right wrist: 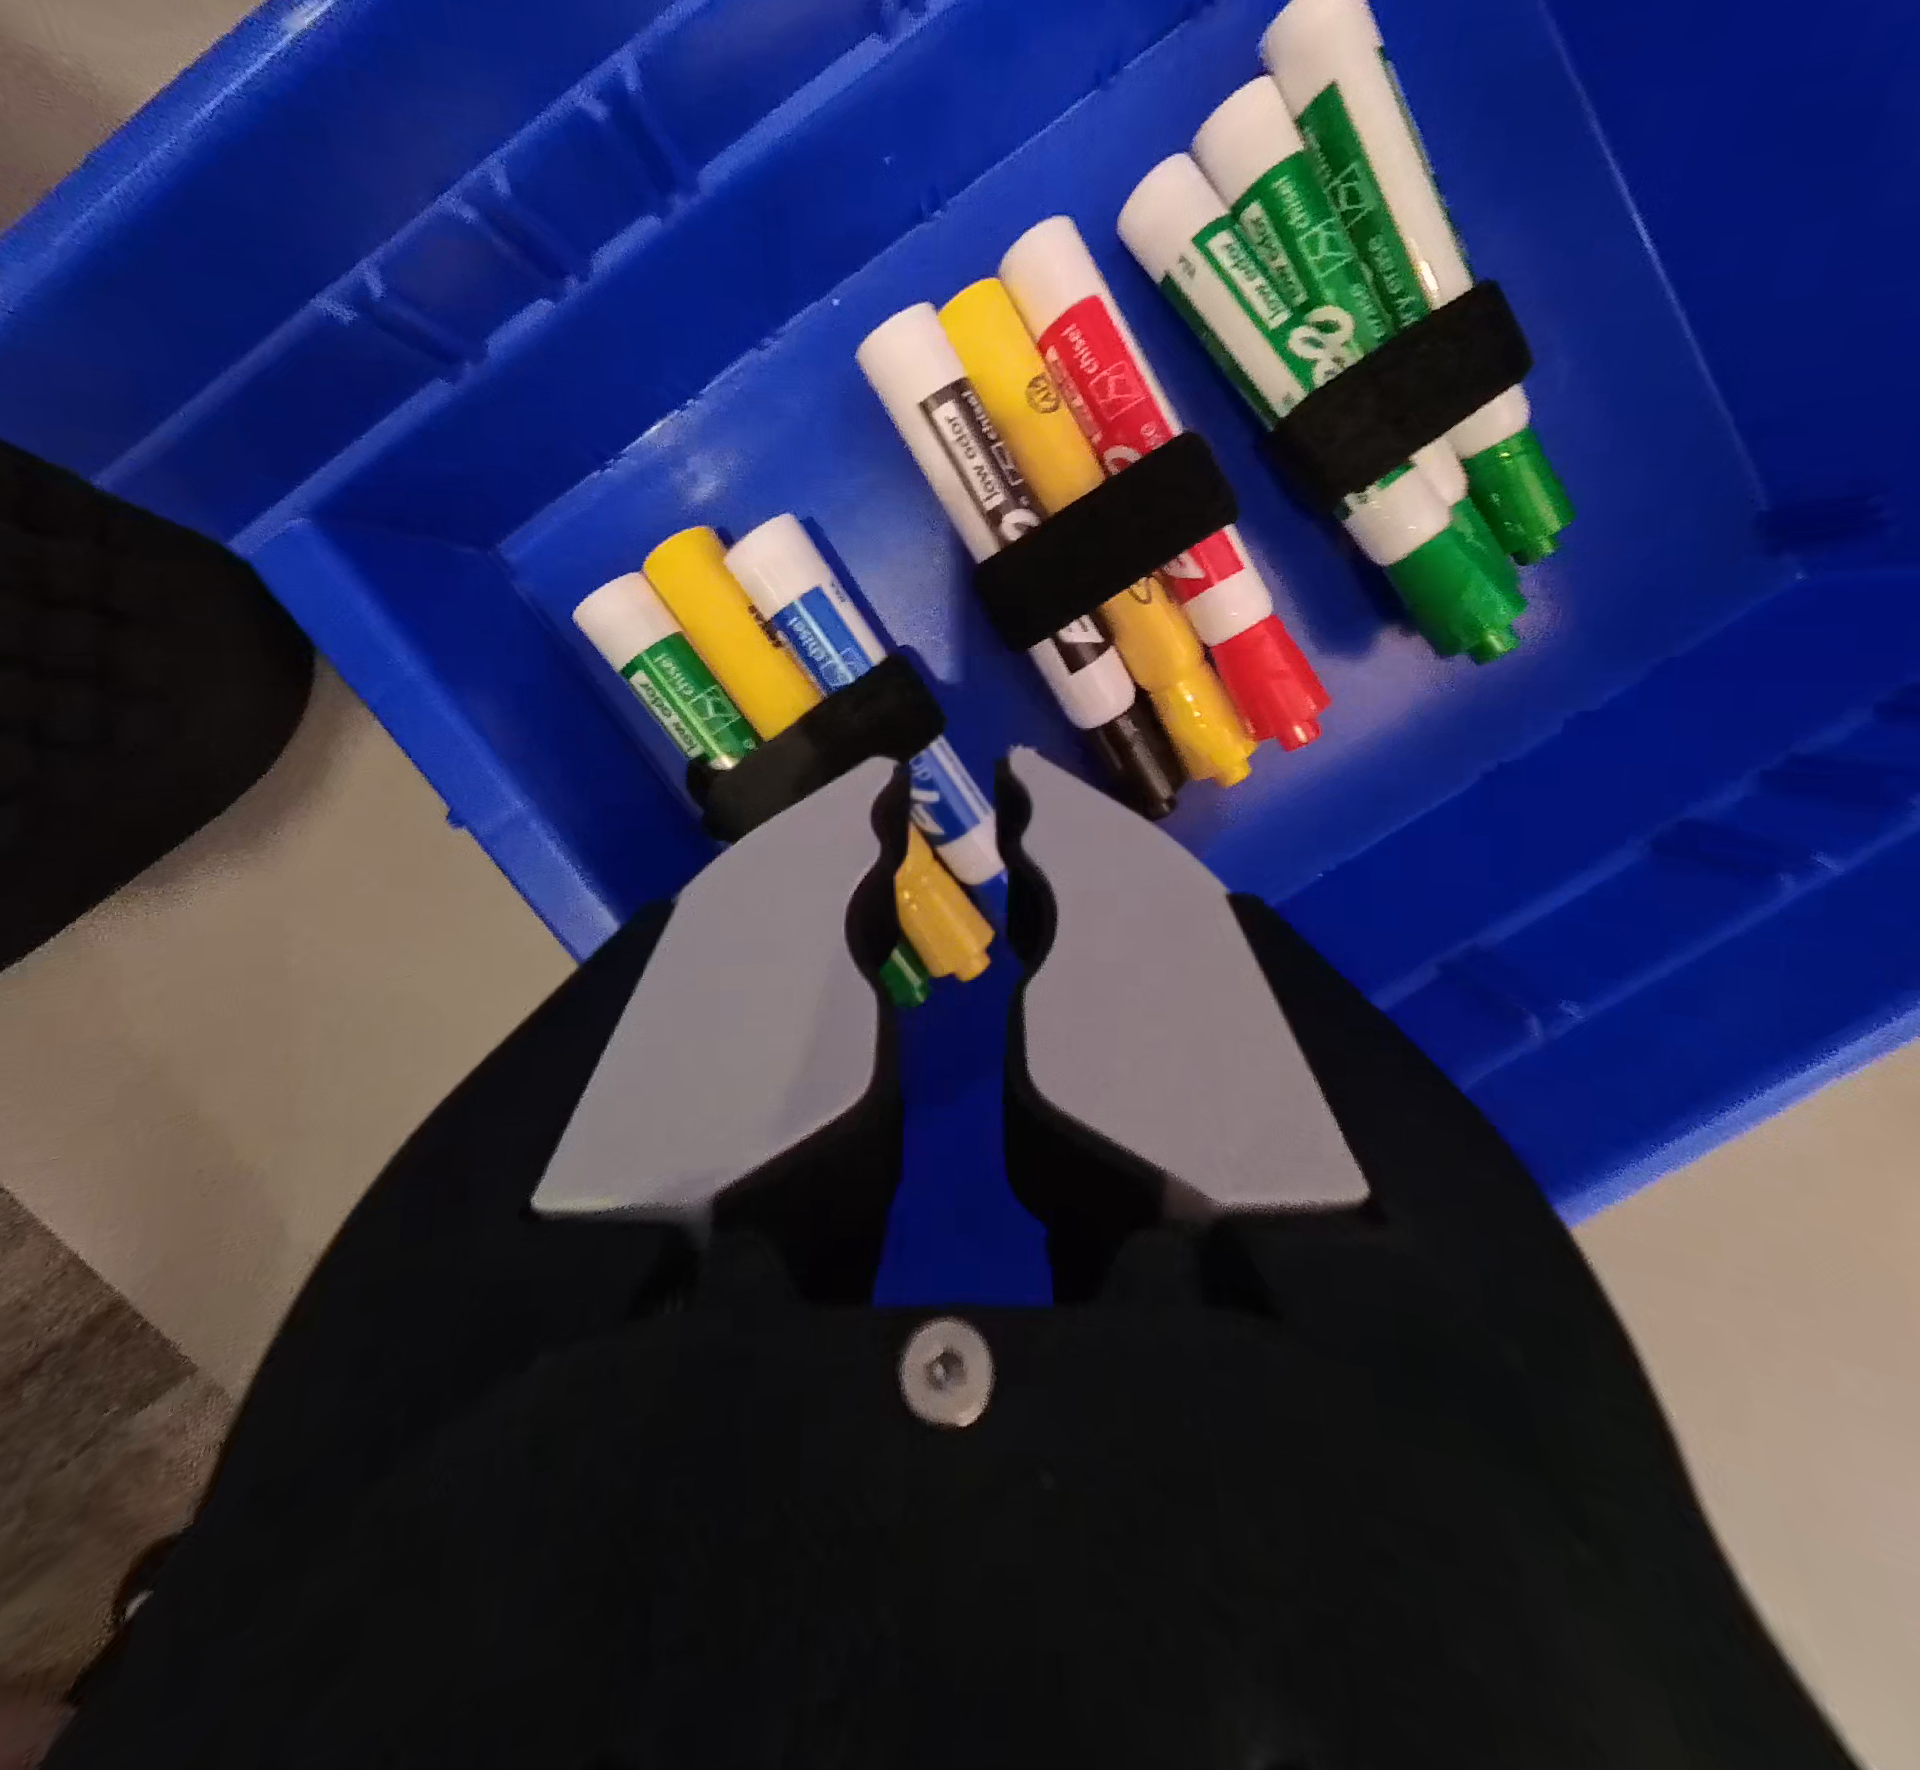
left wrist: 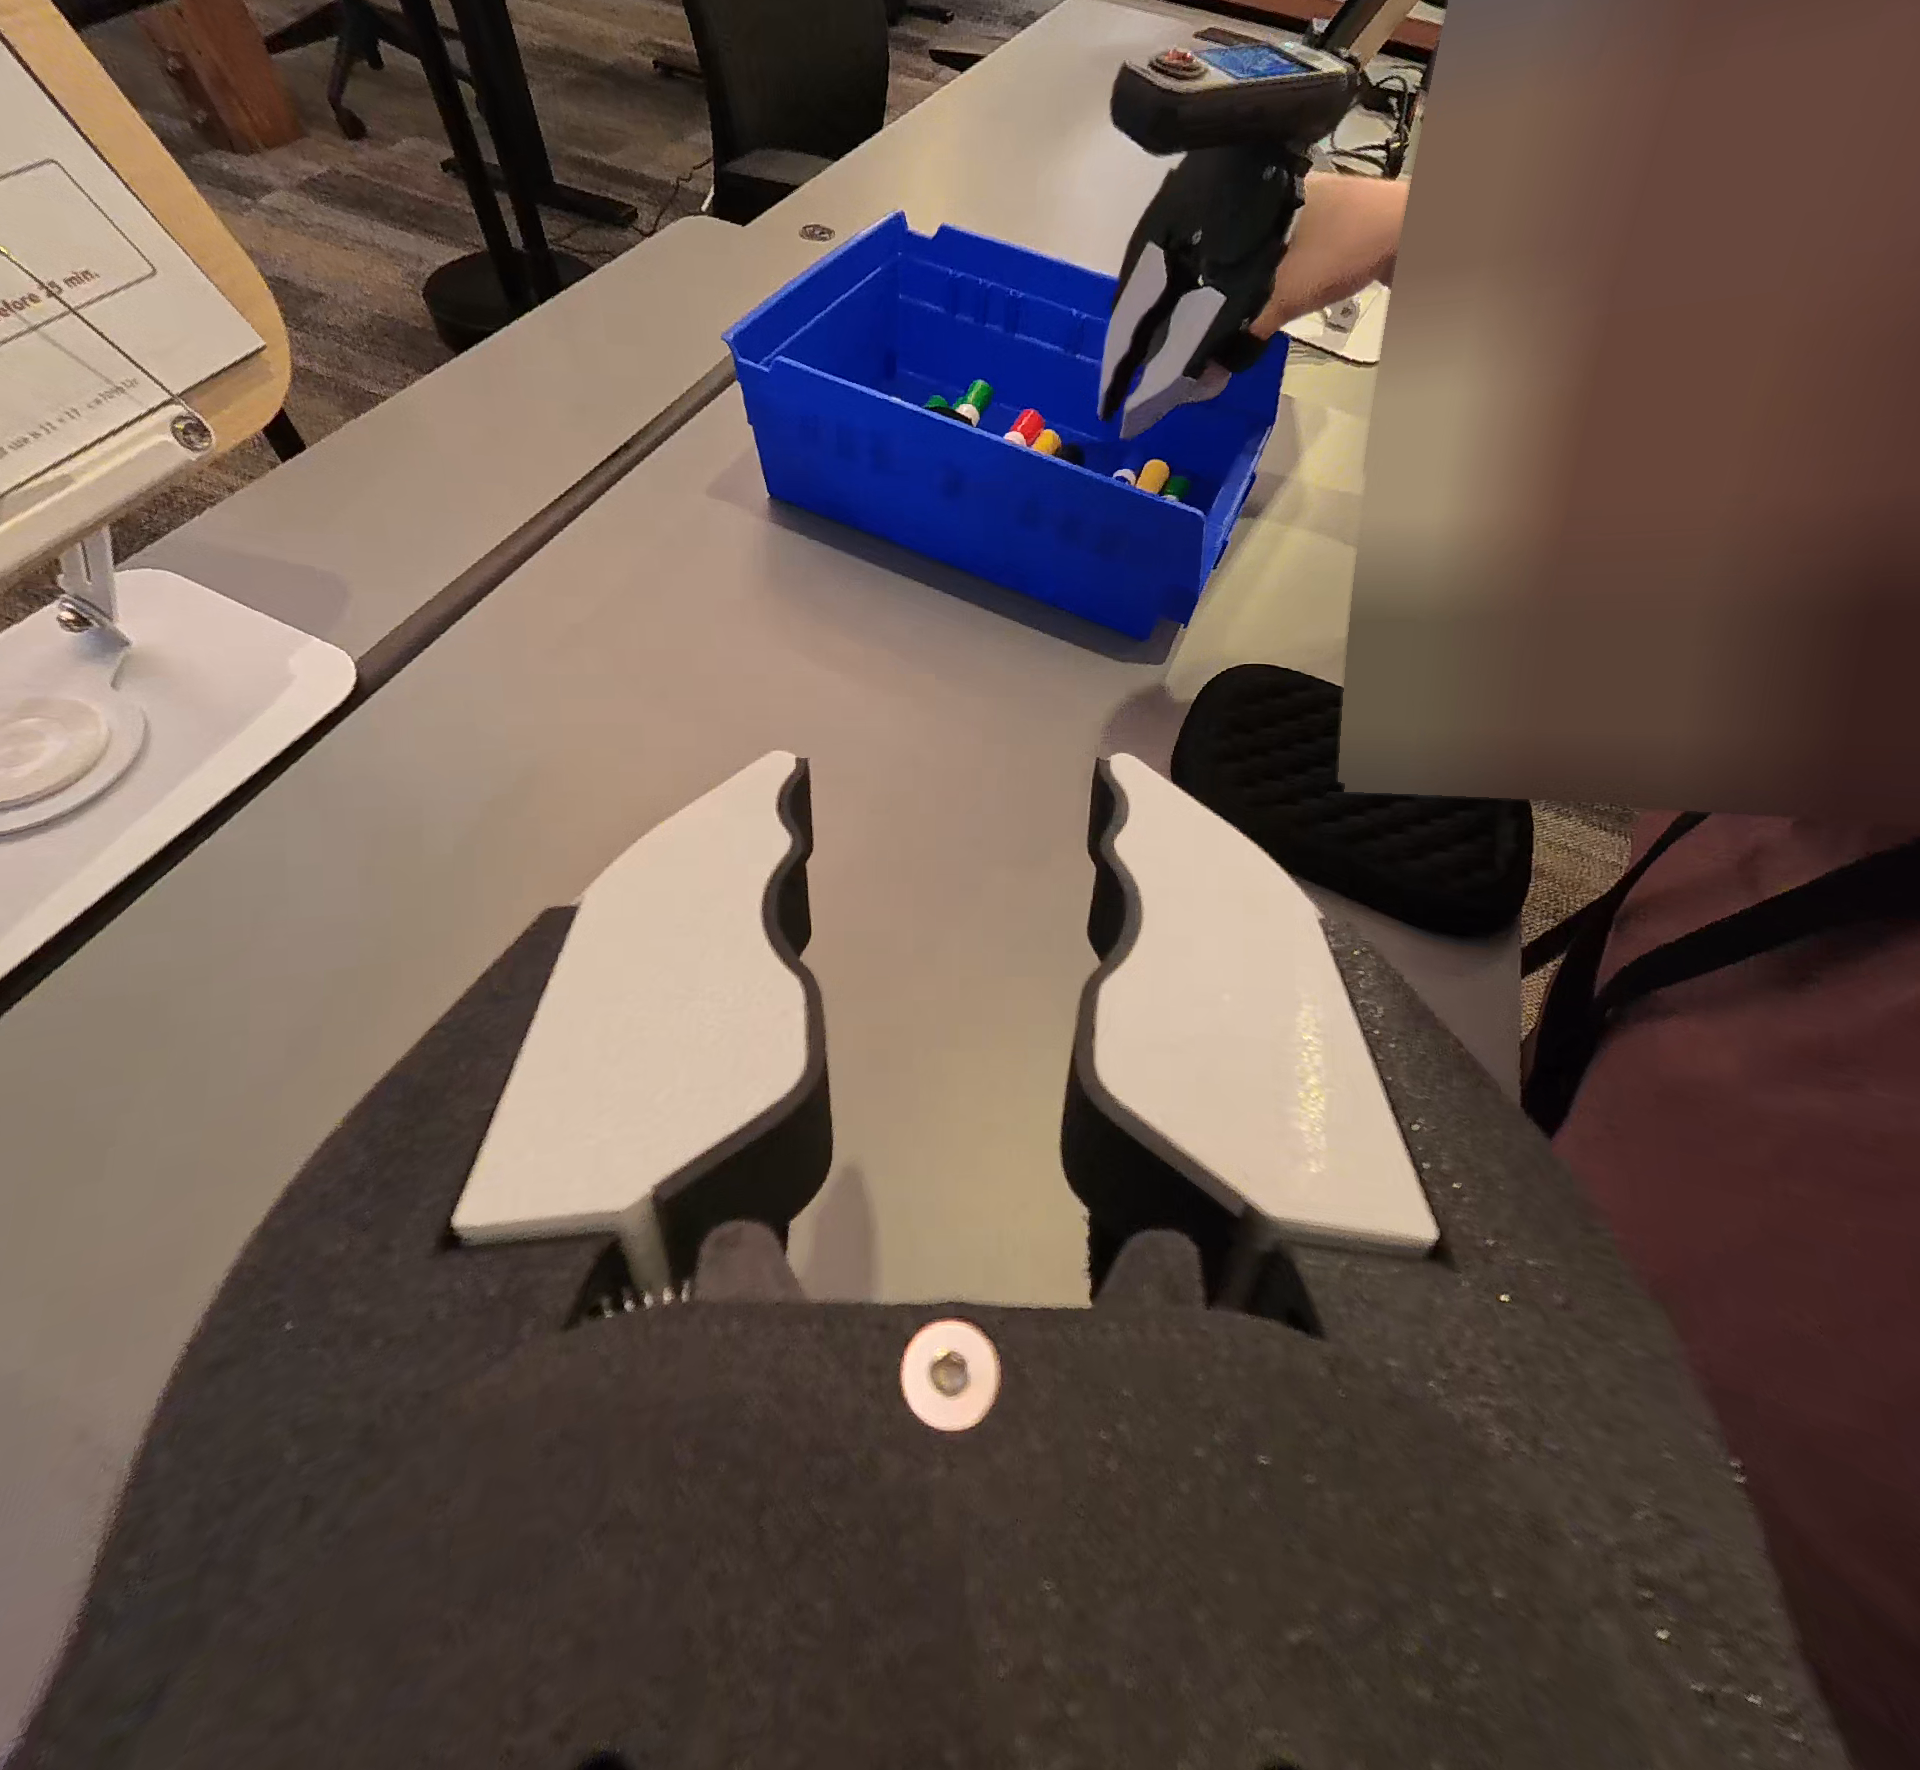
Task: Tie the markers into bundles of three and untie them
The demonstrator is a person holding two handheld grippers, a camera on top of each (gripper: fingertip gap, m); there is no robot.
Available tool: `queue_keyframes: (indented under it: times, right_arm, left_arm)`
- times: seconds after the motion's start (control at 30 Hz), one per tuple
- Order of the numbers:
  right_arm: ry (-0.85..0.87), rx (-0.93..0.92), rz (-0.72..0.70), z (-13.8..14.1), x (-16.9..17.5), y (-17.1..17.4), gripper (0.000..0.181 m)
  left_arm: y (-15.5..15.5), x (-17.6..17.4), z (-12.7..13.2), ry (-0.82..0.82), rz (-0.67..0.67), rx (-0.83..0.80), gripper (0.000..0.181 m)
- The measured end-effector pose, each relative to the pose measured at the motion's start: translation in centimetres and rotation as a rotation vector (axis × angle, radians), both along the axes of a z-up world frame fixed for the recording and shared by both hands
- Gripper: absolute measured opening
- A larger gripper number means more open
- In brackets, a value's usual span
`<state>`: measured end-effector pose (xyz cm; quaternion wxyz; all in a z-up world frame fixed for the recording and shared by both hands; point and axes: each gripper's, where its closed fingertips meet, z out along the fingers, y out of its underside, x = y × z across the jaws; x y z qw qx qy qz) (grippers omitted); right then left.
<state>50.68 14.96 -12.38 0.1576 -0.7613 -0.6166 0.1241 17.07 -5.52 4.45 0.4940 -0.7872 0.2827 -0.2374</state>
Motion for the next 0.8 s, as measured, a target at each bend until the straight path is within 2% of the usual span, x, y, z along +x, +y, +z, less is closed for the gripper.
queue_keyframes:
  times: [0.03,0.13,0.27,0.37,0.43,0.5,0.57,0.6,0.67,0.73,0.8]
  right_arm:
    - [-0.013,-0.006,0.022,-0.3,0.2,-0.5,0.019]
    - [-0.066,-0.014,0.061,-1.0,0.9,-1.7,0.019]
    - [-0.048,-0.053,0.109,-1.6,0.0,-3.2,0.017]
    - [-0.09,-0.018,0.112,-2.4,-0.2,-3.1,0.014]
    - [-0.064,0.023,0.088,-1.8,-0.3,-2.6,0.011]
    - [0.08,0.104,0.011,1.1,-0.9,-1.3,0.01]
    - [0.293,0.21,-0.121,6.2,-1.1,1.1,0.015]
    - [0.372,0.237,-0.186,8.5,-0.7,2.3,0.024]
    - [0.401,0.294,-0.338,11.3,1.7,5.7,0.035]
    - [0.33,0.271,-0.474,10.8,4.4,8.7,0.041]
    - [0.281,0.132,-0.577,8.3,5.7,9.8,0.045]
  left_arm:
    - [0.0,0.0,-0.1,-0.001,-0.001,0.0,0.051]
    - [-0.3,0.0,-0.6,-0.013,-0.007,-0.002,0.051]
    - [-0.5,-0.4,-1.2,-0.038,-0.002,-0.003,0.051]
    - [-0.4,-0.9,-1.2,-0.057,0.003,-0.002,0.051]
    - [-0.5,-1.4,-1.0,-0.059,0.011,0.004,0.051]
    - [-0.5,-2.4,-0.5,-0.056,0.043,0.024,0.051]
    - [-0.1,-4.3,0.0,-0.044,0.108,0.037,0.052]
    - [0.4,-5.5,0.3,-0.025,0.153,0.036,0.051]
    - [1.1,-8.6,0.9,0.054,0.252,0.042,0.052]
    - [1.1,-12.5,1.4,0.161,0.382,0.04,0.053]
    - [-0.2,-16.4,1.4,0.258,0.5,0.023,0.055]
